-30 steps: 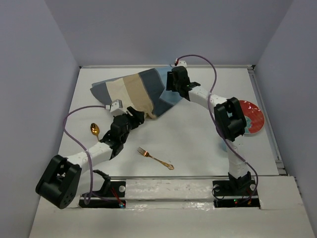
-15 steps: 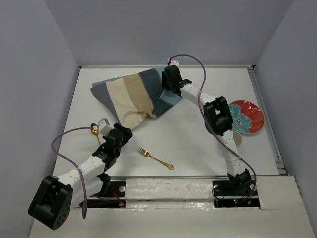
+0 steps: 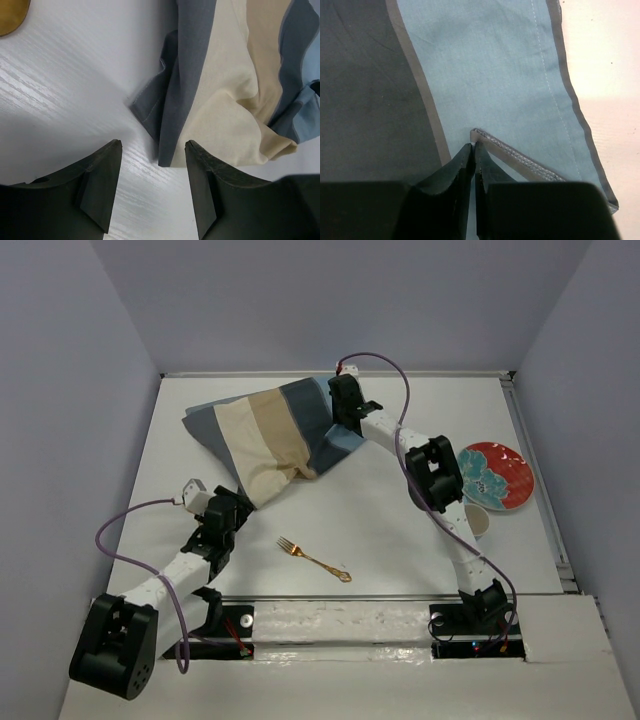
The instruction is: Set the dinner table for one person
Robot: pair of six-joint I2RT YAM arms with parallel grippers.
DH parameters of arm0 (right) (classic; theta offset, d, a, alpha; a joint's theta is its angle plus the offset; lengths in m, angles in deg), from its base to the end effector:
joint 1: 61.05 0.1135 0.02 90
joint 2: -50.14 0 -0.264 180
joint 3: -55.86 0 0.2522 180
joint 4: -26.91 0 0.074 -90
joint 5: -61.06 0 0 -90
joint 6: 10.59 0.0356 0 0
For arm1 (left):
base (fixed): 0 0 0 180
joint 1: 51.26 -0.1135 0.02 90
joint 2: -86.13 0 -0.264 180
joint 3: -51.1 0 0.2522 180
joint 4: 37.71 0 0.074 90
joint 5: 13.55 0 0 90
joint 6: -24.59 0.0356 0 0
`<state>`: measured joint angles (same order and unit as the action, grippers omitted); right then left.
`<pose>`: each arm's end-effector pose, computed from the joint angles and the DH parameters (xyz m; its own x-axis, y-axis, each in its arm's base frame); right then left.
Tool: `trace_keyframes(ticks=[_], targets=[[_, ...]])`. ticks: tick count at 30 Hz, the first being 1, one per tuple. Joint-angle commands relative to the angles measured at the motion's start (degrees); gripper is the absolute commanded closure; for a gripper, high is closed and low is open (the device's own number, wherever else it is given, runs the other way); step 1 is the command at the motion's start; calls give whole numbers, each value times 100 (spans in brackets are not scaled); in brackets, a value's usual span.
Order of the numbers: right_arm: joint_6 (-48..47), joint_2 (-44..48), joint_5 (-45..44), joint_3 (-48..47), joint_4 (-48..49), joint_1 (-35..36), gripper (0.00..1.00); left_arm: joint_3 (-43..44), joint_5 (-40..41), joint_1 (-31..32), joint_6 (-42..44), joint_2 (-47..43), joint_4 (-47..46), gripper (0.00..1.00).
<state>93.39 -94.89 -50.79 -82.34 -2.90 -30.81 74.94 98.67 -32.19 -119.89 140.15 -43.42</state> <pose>0.5014 0.2769 0.1709 -0.5509 -0.0616 -0.8323 -0.0787 0.9967 -0.0217 0.1748 -0.0462 0.1560 -0.2089 -0.7250 -0.6563 -0.3319 0.6838 -0.6498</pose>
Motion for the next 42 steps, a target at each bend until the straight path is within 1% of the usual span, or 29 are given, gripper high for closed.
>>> trace_keyframes(ticks=[1, 2, 3, 5, 6, 7, 8, 9, 10, 13, 14, 15, 17, 18, 20, 21, 24, 27, 28, 30, 31, 35, 40, 42], targets=[[-71, 361, -364, 77, 295, 61, 92, 20, -51, -219, 166, 170, -418, 37], [-71, 536, -373, 156, 331, 113, 98, 28, -86, -237, 174, 214, -453, 37], [-36, 642, -399, 357, 383, 114, 100, 46, -95, -246, 166, 284, -462, 37], [-9, 1019, -426, 595, 550, 114, 100, 63, -104, -263, 166, 337, -497, 38], [34, 1160, -452, 901, 612, 114, 100, 72, -112, -263, 157, 390, -506, 38], [52, 1501, -478, 1078, 734, 114, 100, 90, -121, -255, 157, 416, -523, 39], [79, 1504, -522, 1280, 814, 114, 100, 90, -130, -255, 148, 443, -532, 39], [105, 1887, -566, 1508, 875, 114, 100, 99, -139, -255, 148, 469, -532, 40], [166, 2091, -732, 1998, 1015, 114, 100, 116, -139, -263, 148, 539, -541, 42], [341, 2856, -891, 2730, 1244, 114, 100, 142, -121, -255, 157, 706, -558, 43], [464, 3162, -883, 3193, 1306, 114, 100, 169, -112, -263, 148, 785, -576, 46], [466, 3165, -883, 3424, 1350, 114, 100, 169, -130, -263, 157, 786, -576, 46], [676, 3524, -900, 3829, 1421, 114, 100, 204, -191, -263, 148, 812, -602, 46], [755, 3630, -892, 4214, 1430, 114, 100, 222, -235, -263, 165, 838, -620, 46], [931, 3981, -962, 4594, 1482, 114, 100, 301, -209, -255, 192, 943, -611, 46], [975, 4113, -1066, 4944, 1526, 114, 100, 327, -200, -255, 166, 987, -603, 46], [967, 4597, -1251, 5455, 1535, 114, 100, 301, -121, -263, 69, 953, -620, 46], [905, 4879, -1313, 5641, 1535, 114, 100, 231, -51, -255, 34, 891, -629, 49], [914, 4905, -1313, 5720, 1535, 114, 100, 204, -42, -263, -1, 865, -620, 52], [905, 4914, -1296, 5729, 1544, 114, 100, 143, -16, -263, -71, 742, -594, 53], [905, 4906, -1261, 5738, 1544, 114, 100, 82, 19, -263, -150, 681, -568, 55], [923, 4888, -1121, 5747, 1535, 61, 100, -59, 221, -263, -334, 356, -393, 56], [861, 4914, -1076, 5756, 1535, -44, 100, 54, 389, -290, -388, 241, -84, 57], [861, 4949, -1050, 5800, 1544, -44, 100, 98, 292, -430, -379, 336, -66, 62]])
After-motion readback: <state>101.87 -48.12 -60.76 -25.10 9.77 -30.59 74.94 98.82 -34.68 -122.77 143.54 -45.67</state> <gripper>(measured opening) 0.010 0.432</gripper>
